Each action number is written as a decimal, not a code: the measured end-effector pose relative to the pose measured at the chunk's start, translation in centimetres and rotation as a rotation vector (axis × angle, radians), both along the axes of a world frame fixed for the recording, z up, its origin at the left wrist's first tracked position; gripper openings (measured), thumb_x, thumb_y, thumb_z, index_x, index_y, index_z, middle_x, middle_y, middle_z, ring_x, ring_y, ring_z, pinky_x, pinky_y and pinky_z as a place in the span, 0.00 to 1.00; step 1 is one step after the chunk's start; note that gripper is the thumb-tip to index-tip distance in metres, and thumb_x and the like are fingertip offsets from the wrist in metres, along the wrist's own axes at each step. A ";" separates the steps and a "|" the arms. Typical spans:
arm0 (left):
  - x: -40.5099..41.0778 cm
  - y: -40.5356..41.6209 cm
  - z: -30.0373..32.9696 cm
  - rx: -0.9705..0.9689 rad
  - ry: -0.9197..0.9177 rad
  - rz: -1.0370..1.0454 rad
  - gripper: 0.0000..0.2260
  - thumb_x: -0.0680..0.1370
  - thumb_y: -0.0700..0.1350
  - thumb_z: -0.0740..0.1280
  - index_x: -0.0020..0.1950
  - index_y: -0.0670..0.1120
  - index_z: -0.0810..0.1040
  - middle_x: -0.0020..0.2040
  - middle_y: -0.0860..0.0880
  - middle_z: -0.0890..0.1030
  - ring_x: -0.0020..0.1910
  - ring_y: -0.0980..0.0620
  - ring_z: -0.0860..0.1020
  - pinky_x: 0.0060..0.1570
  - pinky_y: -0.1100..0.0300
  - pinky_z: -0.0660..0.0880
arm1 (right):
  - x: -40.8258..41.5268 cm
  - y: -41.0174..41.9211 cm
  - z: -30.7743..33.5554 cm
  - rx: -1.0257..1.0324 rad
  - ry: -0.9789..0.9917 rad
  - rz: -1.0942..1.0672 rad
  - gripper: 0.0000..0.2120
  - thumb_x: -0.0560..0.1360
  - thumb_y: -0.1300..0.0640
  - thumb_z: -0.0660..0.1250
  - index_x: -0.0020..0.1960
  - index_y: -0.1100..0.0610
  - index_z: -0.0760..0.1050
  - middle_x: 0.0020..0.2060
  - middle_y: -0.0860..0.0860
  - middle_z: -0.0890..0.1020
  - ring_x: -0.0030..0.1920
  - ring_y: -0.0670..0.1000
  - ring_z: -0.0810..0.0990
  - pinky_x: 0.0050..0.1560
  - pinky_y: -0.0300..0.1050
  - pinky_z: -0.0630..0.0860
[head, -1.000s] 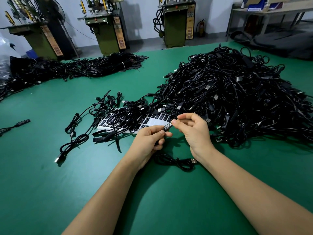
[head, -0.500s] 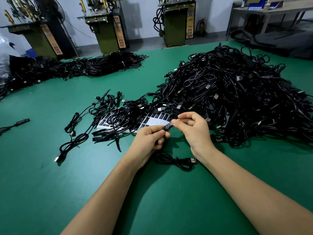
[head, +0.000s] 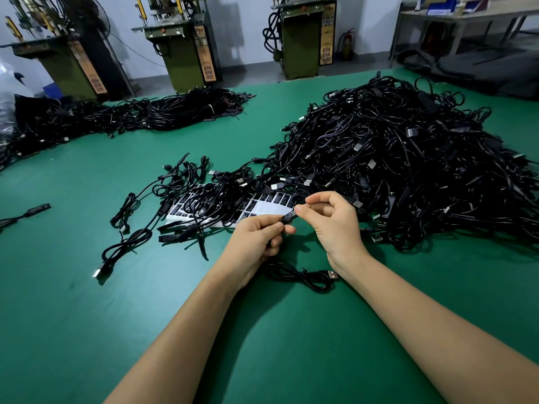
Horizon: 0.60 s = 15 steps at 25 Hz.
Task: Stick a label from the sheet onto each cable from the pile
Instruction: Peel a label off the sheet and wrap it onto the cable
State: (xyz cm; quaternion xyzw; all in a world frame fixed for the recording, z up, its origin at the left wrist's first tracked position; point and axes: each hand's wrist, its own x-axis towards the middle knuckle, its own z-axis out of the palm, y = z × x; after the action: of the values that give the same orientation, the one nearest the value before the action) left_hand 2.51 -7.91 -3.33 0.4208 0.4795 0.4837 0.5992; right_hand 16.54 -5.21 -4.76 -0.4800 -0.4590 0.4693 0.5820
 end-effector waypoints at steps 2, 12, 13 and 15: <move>0.1 0.1 0.0 -0.003 -0.009 0.012 0.07 0.80 0.31 0.58 0.50 0.35 0.76 0.38 0.46 0.82 0.24 0.59 0.64 0.22 0.70 0.60 | 0.0 0.1 -0.1 0.003 -0.006 0.000 0.09 0.69 0.61 0.76 0.44 0.54 0.76 0.39 0.52 0.83 0.39 0.42 0.80 0.44 0.35 0.75; 0.1 0.0 -0.3 0.048 0.097 0.011 0.09 0.80 0.37 0.62 0.43 0.37 0.79 0.32 0.48 0.76 0.23 0.59 0.61 0.22 0.69 0.58 | -0.1 0.1 -0.3 0.020 -0.019 0.003 0.10 0.69 0.61 0.76 0.43 0.53 0.76 0.38 0.50 0.82 0.38 0.42 0.79 0.40 0.30 0.73; 0.1 0.1 -0.4 0.047 0.103 0.009 0.10 0.81 0.37 0.61 0.43 0.37 0.79 0.29 0.49 0.74 0.22 0.59 0.60 0.22 0.68 0.57 | -0.1 0.1 -0.3 0.022 -0.014 0.003 0.10 0.69 0.61 0.76 0.43 0.53 0.76 0.38 0.50 0.82 0.38 0.41 0.80 0.40 0.30 0.73; 0.0 0.1 -0.4 0.038 0.114 0.005 0.11 0.81 0.38 0.61 0.42 0.37 0.79 0.25 0.51 0.68 0.22 0.59 0.59 0.22 0.69 0.57 | -0.1 0.1 -0.3 0.026 -0.006 0.001 0.09 0.69 0.62 0.76 0.44 0.54 0.76 0.38 0.50 0.82 0.38 0.41 0.80 0.40 0.31 0.74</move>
State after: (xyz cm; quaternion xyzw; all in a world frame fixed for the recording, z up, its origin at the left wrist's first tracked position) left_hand 2.54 -7.82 -3.73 0.4579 0.5045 0.4695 0.5616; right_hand 16.41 -5.14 -5.02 -0.4735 -0.4669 0.4622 0.5867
